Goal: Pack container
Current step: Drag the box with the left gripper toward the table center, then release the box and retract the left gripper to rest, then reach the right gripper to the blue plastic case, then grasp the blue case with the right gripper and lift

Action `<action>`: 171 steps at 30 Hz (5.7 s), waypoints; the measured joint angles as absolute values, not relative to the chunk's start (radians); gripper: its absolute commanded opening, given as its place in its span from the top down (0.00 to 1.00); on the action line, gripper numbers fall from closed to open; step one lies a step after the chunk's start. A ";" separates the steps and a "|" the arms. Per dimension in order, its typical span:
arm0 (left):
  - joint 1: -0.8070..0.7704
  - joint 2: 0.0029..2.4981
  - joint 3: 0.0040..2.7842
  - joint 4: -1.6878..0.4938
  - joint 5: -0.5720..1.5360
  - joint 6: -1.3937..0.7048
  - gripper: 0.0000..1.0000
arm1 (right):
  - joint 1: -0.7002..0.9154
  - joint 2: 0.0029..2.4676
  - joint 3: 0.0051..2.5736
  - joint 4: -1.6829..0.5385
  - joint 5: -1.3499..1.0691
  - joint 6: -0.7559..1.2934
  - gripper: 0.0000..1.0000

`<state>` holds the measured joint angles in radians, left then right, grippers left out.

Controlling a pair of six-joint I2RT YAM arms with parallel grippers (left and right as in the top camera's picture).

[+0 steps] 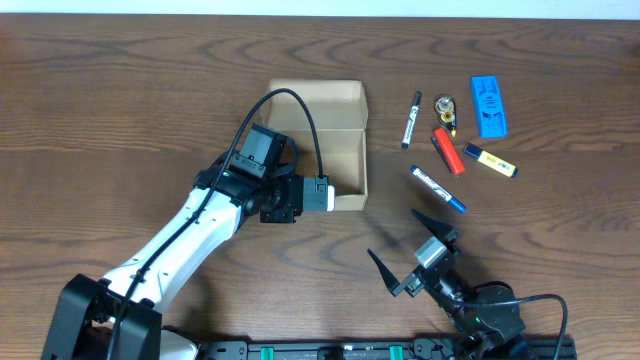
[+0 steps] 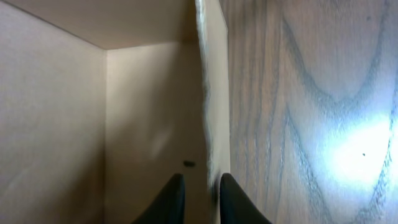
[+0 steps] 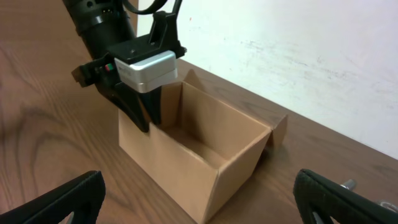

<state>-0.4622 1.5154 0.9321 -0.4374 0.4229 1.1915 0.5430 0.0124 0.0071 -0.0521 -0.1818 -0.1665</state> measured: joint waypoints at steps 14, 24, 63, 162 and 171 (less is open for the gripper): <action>-0.462 1.454 0.932 -0.392 0.424 0.949 0.05 | 0.543 0.012 0.007 -0.052 -0.182 -0.167 0.01; -0.462 1.033 0.937 -0.570 0.437 0.310 0.05 | 0.543 0.012 0.007 -0.052 -0.182 -0.167 0.01; -0.462 0.642 0.942 -0.988 0.156 0.101 0.05 | 0.543 0.012 0.007 -0.052 -0.182 -0.167 0.01; -0.462 0.642 0.942 -0.989 0.150 0.101 0.05 | -0.228 2.101 1.327 -0.131 -0.091 -0.141 0.01; -0.462 0.642 0.942 -0.989 0.150 0.101 0.05 | -0.227 2.140 1.329 -0.128 -0.113 -0.142 0.44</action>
